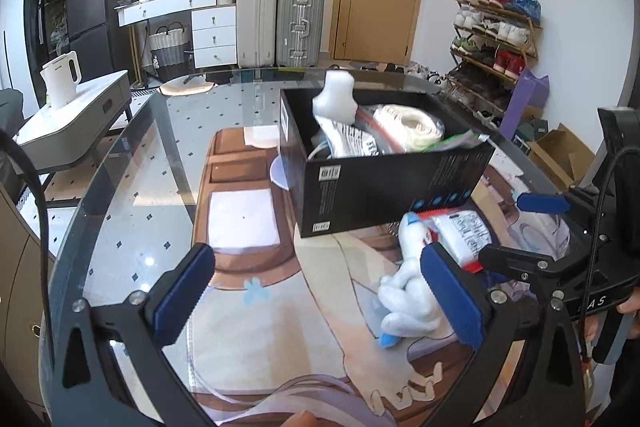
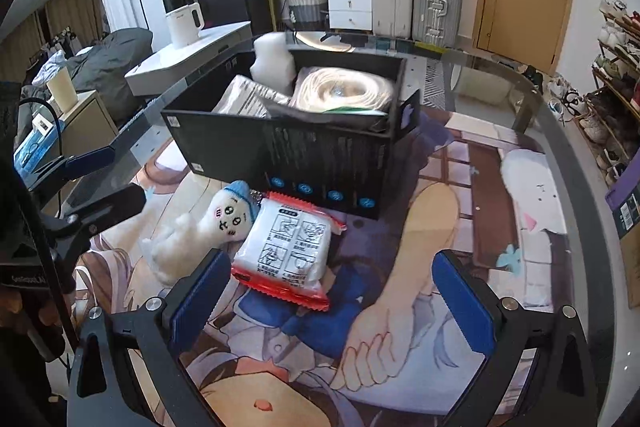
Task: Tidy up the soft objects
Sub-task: 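Move both tools back toward the red-and-white snack packet and the white plush toy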
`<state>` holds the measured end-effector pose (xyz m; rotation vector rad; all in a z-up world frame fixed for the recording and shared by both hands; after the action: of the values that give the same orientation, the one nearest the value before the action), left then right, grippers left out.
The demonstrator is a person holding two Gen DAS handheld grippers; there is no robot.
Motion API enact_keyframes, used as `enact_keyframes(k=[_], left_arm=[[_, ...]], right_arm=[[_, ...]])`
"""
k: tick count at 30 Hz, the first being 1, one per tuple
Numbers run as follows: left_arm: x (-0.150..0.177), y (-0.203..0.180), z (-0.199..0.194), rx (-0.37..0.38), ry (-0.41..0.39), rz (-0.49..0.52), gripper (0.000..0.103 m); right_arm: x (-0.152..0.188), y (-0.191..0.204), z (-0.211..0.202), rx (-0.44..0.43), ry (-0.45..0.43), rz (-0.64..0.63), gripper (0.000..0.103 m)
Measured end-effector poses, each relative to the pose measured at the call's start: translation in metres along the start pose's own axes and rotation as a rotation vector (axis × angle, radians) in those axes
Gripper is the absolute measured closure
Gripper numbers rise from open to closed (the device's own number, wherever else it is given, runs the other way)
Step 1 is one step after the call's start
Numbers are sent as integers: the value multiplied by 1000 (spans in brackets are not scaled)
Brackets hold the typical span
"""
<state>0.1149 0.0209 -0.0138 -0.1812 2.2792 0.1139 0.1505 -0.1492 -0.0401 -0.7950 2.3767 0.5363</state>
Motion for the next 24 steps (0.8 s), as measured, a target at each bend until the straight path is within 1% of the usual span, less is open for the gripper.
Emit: enact_keyframes(k=[4,6,8,13,19,24], left_arm=[[5,-1,5,-3,10,10,0],[6,0,7,2,17,2,0],[6,-1,9,23,26,-9,0],[7,0,10,23,34,-2,0],[9,1,12,35,44,-4,0],[10,1,12,37,47,-2,0]], right_arm=[[-2,3,8,-5,12,7,1],[-5,3,13,4,30,19,1],[-9,2,18,17,42,30,1],[-12,-2,26,45,65,47,1],[-6,-13,27,40,75,76,1],[-7,-17,26,37,80,57,1]])
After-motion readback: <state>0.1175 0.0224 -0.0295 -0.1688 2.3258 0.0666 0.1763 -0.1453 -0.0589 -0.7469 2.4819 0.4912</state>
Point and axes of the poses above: each gripper's, at about its wrist camera, not at the fingertips, and z roughly the way its jaws point, y to its left, x to its underside, the point moved 4 cm from there along z, roughly the way its jaws point, and after that the axes turned 10 degrees about -x, right-handed, at the moved point
